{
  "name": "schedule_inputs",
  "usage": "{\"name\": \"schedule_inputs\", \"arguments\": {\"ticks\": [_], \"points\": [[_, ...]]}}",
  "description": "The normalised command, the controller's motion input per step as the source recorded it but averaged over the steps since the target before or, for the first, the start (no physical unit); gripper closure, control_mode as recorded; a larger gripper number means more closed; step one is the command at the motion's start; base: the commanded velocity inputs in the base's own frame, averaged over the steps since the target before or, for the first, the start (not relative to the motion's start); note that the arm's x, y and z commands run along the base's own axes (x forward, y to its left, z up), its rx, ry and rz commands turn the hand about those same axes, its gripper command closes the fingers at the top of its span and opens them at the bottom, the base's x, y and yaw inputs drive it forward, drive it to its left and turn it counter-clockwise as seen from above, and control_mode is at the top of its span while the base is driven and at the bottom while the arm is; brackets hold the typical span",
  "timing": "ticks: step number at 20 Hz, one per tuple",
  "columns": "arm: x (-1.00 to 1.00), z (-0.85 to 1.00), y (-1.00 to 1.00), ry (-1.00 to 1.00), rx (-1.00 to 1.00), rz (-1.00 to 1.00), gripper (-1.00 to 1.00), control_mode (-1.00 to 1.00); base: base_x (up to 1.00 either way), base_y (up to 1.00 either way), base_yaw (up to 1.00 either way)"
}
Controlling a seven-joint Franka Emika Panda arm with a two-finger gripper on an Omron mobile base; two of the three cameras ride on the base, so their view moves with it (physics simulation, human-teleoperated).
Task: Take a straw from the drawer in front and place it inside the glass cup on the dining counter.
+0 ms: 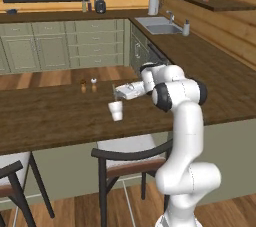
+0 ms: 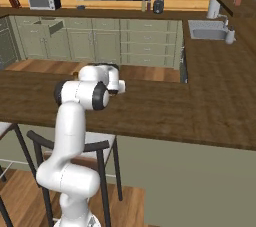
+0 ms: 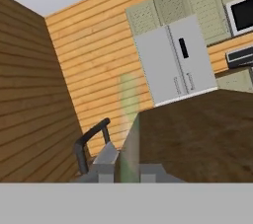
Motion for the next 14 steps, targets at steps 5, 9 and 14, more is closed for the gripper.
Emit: {"name": "schedule_inputs", "arguments": {"ticks": [5, 9, 14], "points": [[-0.63, 0.0, 0.0, 0.0, 0.11, 0.0, 1.0, -1.0, 0.0, 0.0, 0.0], [-0.21, -0.05, 0.0, 0.0, 0.07, 0.0, 1.0, -1.0, 0.0, 0.0, 0.0], [-0.01, -0.1, -0.01, 0.0, 0.02, 0.0, 1.0, -1.0, 0.0, 0.0, 0.0]]}}
